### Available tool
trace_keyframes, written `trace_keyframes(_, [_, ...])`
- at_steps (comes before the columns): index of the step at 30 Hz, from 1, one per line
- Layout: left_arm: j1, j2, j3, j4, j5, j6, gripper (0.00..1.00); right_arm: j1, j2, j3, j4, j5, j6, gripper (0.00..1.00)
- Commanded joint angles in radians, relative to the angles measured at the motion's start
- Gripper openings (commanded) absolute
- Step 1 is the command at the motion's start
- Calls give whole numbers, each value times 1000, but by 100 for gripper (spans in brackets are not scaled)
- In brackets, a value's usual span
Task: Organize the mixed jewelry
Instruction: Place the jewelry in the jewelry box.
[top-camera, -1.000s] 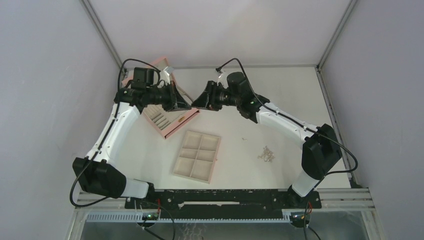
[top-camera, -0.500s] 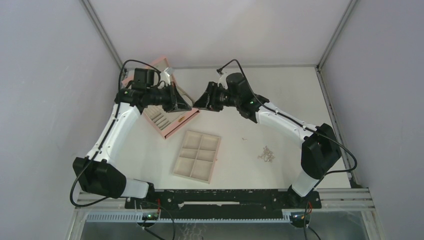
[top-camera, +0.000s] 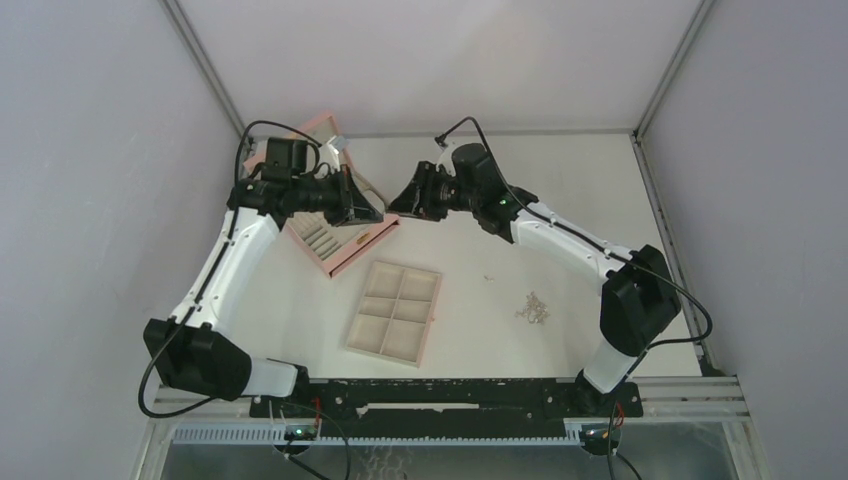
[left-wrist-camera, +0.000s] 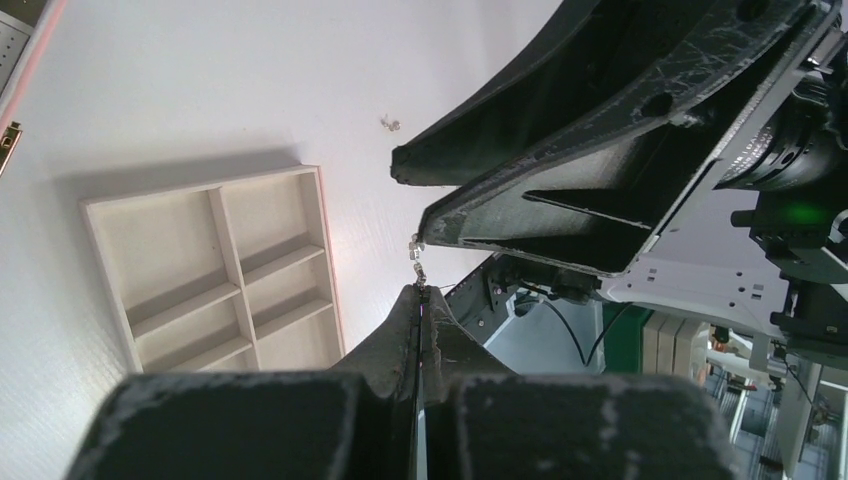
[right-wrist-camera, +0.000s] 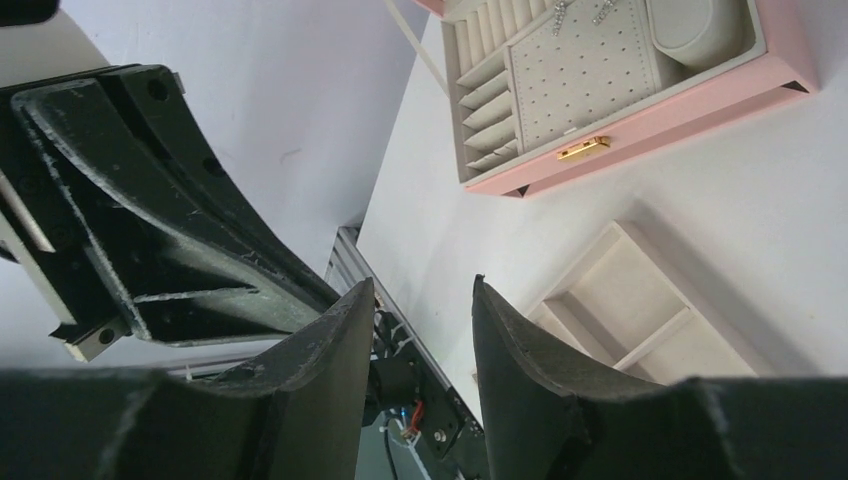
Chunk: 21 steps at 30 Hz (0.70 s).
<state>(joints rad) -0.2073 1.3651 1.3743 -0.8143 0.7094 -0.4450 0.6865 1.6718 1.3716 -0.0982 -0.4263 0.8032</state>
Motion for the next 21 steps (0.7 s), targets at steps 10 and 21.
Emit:
trace_keyframes(10, [-1, -45, -3, 26, 74, -14, 0, -58, -21, 117, -94, 34, -73, 51])
trace_keyframes(21, [15, -44, -23, 61, 78, -38, 0, -54, -136, -31, 25, -129, 56, 46])
